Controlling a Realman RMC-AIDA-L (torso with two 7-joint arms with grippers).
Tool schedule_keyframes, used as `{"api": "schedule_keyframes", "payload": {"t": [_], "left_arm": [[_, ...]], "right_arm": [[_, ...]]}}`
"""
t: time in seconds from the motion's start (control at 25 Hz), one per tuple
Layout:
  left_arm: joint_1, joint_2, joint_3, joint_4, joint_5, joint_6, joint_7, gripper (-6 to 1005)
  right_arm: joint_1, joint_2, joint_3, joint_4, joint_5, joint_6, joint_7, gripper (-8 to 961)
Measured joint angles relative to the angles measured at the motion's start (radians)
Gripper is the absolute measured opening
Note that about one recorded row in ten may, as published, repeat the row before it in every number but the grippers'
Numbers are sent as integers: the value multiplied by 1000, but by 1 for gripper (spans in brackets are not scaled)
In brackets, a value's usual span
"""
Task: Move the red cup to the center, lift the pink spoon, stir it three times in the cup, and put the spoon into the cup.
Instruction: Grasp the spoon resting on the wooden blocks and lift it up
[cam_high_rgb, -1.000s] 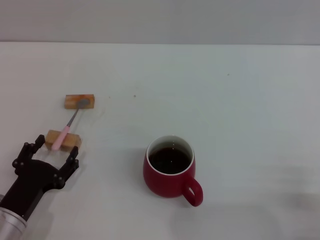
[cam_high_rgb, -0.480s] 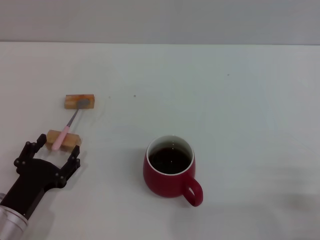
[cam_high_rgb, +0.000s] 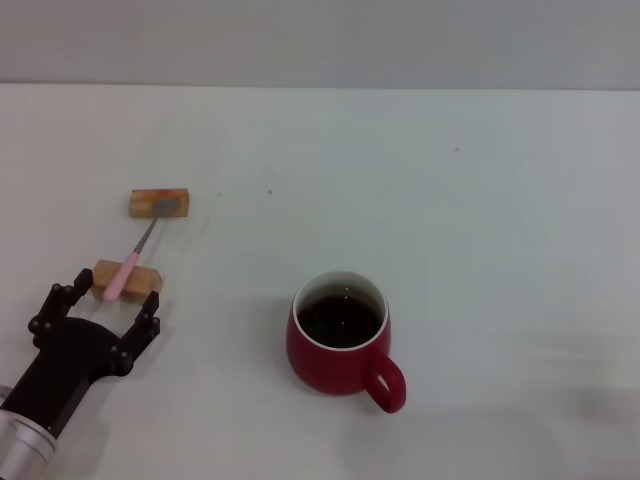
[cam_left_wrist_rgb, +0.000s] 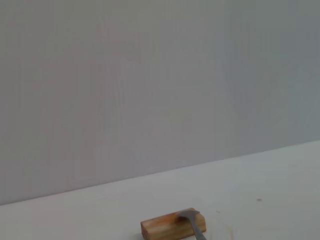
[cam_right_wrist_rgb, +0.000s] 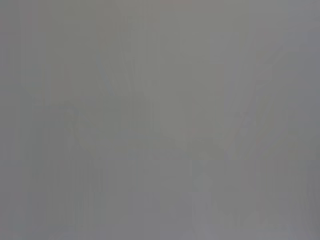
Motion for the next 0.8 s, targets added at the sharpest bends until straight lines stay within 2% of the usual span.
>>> {"api": "schedule_keyframes", "payload": {"t": [0.8], "left_arm": [[-2, 0, -2, 6, -4, -14, 0, 813]], "right_arm": [[-6, 0, -1, 0, 0, -2, -1, 421]]}}
